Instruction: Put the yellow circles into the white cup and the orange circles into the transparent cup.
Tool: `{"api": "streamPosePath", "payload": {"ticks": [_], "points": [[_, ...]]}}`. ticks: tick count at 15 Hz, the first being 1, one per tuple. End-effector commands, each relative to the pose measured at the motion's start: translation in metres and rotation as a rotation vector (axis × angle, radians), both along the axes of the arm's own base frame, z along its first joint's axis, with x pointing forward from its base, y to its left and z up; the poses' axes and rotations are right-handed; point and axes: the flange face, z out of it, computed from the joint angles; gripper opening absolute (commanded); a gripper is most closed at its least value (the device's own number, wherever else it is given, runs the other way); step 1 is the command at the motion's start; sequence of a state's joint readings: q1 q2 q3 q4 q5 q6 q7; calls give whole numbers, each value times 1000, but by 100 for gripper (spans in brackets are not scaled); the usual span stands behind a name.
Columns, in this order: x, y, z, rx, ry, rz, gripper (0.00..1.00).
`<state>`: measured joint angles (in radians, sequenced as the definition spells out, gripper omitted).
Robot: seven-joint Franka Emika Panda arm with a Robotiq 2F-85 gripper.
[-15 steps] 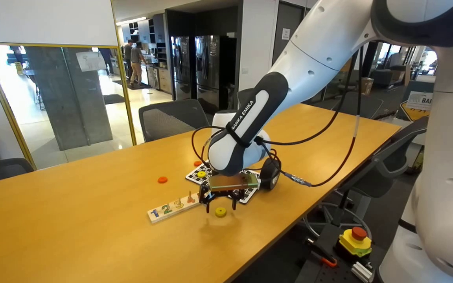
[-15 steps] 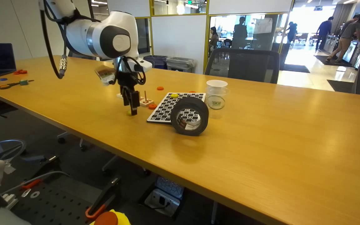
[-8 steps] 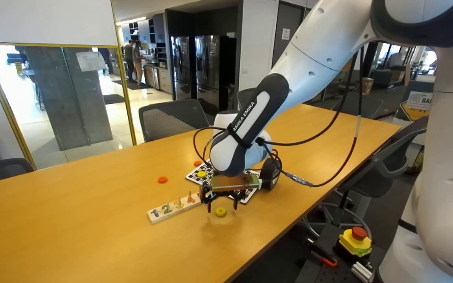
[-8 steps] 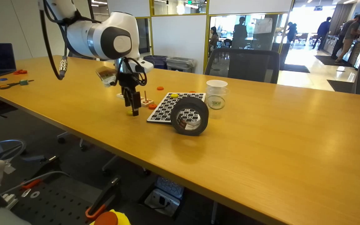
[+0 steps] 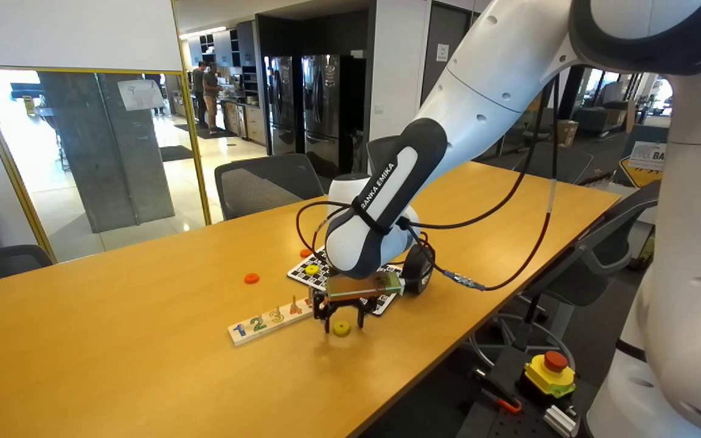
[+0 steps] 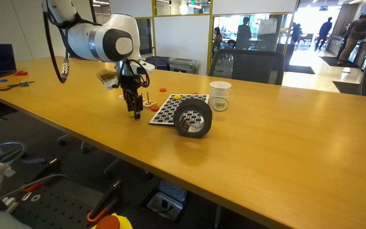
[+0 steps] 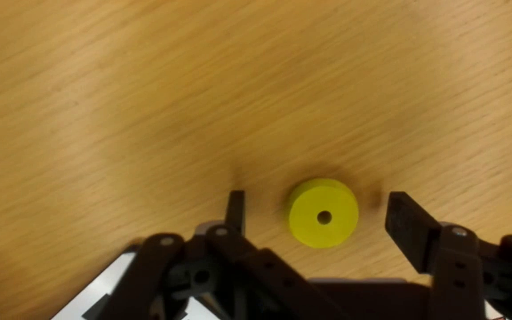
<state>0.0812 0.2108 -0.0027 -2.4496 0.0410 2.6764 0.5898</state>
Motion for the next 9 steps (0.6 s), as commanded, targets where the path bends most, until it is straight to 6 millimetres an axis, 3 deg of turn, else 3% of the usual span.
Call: {"api": "streamPosePath", "payload": {"ticks": [1, 5, 9], "points": [[5, 2, 0, -26, -27, -6, 51], [6, -1, 0, -28, -23, -15, 20], [17, -10, 22, -42, -79, -84, 20]]}}
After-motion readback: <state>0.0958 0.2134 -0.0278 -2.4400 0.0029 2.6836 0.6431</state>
